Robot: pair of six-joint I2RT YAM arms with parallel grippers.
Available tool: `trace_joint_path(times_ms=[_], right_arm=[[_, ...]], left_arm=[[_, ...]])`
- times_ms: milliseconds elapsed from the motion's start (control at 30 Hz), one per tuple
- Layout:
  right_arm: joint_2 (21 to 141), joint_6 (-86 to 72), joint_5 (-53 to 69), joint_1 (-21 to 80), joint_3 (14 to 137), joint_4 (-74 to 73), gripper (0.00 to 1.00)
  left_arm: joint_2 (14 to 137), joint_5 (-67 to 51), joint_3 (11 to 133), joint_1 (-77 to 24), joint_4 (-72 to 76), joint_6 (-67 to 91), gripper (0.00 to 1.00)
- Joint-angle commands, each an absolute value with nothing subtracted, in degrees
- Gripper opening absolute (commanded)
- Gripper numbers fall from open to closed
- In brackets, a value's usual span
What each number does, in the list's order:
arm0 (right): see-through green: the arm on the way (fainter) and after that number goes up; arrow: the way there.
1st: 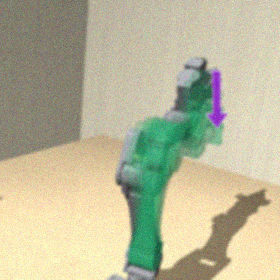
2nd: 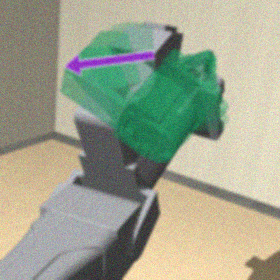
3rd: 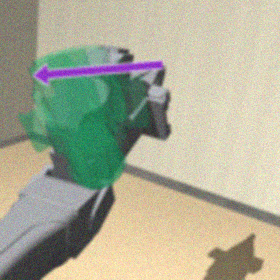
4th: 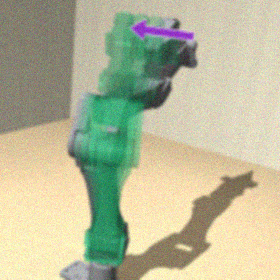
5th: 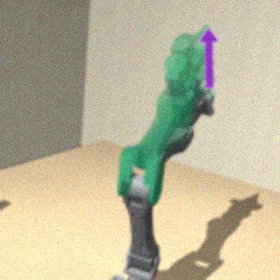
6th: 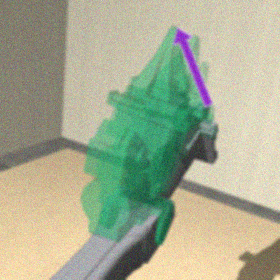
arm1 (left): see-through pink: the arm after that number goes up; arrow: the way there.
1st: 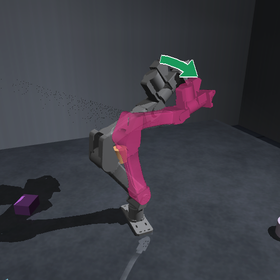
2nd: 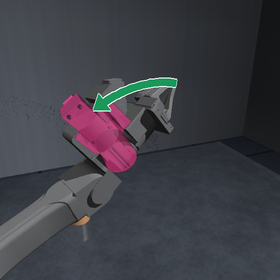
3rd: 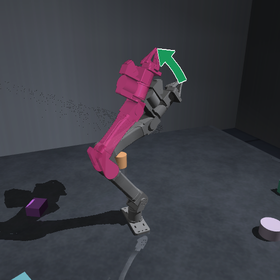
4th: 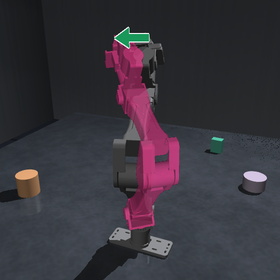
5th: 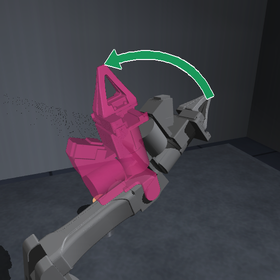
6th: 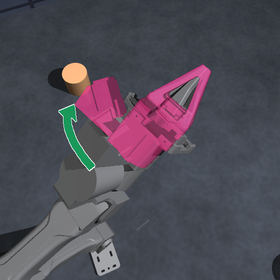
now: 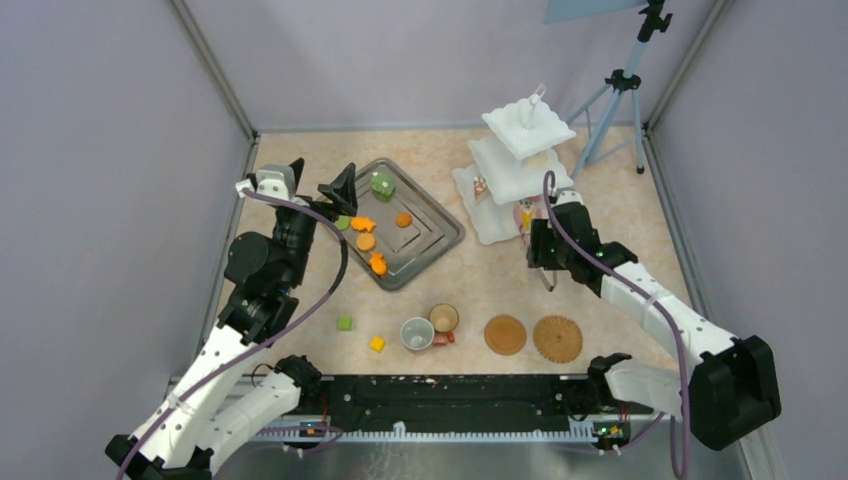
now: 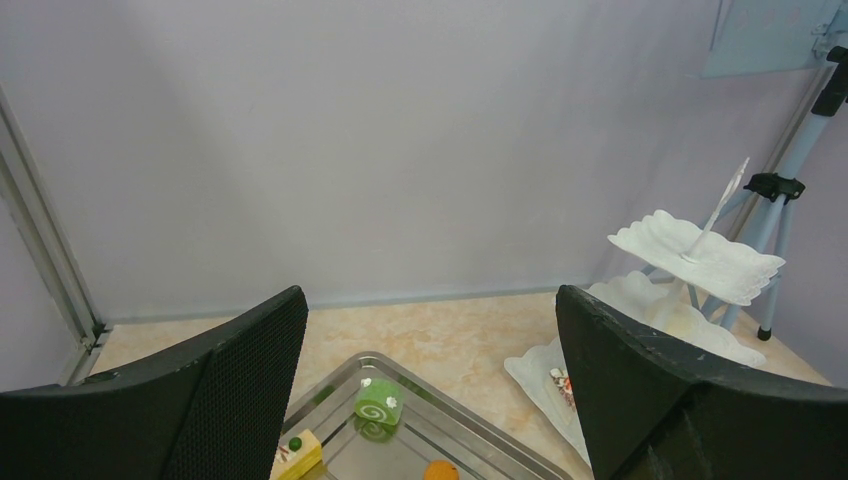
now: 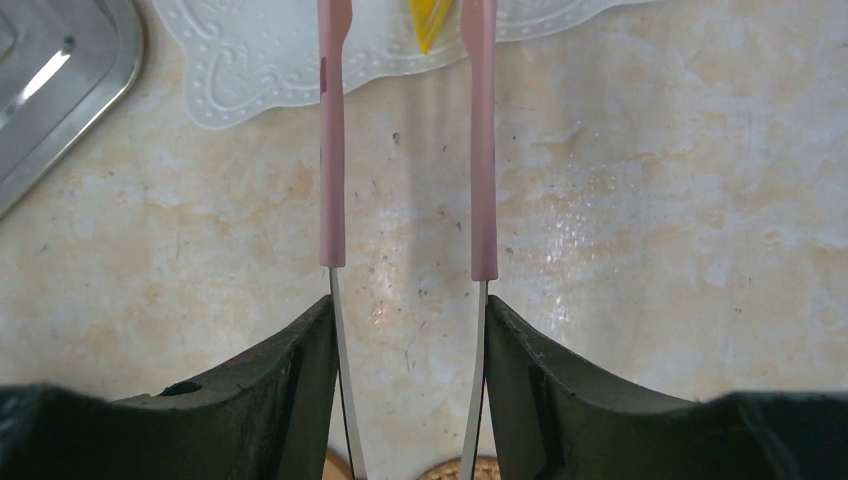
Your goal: Serve the afternoon tea
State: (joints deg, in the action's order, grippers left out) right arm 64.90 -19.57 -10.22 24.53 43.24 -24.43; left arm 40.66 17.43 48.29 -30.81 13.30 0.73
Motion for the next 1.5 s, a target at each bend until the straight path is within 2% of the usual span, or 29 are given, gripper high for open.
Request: trace_joint_path(times_ms=[0, 200, 333, 467, 533, 900, 1167, 1467], right_arm=[[60.93, -23.43, -7.9, 28.8, 48.12, -32.87, 0.5], [62.24, -28.38, -4.51, 43.79, 54.61, -35.42, 0.49], [71.91, -27.62, -0.75, 48.38, 61.68, -28.11, 0.5], [84.11, -24.42, 2.89, 49.17, 70.75, -19.97, 0.51], [90.06, -21.18, 2.83, 49.34, 75.81, -17.76, 0.55], [117.55, -0.66, -5.39, 47.87, 105.63, -23.49, 0.62], [127.82, 6.59, -5.89, 45.26, 116.86, -28.39, 0.62], [133.27, 9.67, -4.98, 43.42, 121.19, -30.01, 0.58]], left_arm=[[39.92, 17.4, 48.98, -30.86, 14.88, 1.05, 0.99], [39.38, 17.15, 49.09, -30.91, 14.86, 1.28, 0.99], [39.15, 17.5, 49.05, -30.88, 14.79, 1.26, 0.99], [38.68, 19.55, 48.62, -30.85, 15.34, 0.44, 0.99], [38.4, 20.66, 48.49, -30.87, 15.65, -1.26, 0.99], [36.62, 22.51, 47.75, -30.77, 17.01, -2.88, 0.99], [36.46, 22.4, 47.66, -30.74, 17.09, -2.76, 0.99], [36.65, 21.97, 47.89, -30.72, 16.88, -2.64, 0.99]])
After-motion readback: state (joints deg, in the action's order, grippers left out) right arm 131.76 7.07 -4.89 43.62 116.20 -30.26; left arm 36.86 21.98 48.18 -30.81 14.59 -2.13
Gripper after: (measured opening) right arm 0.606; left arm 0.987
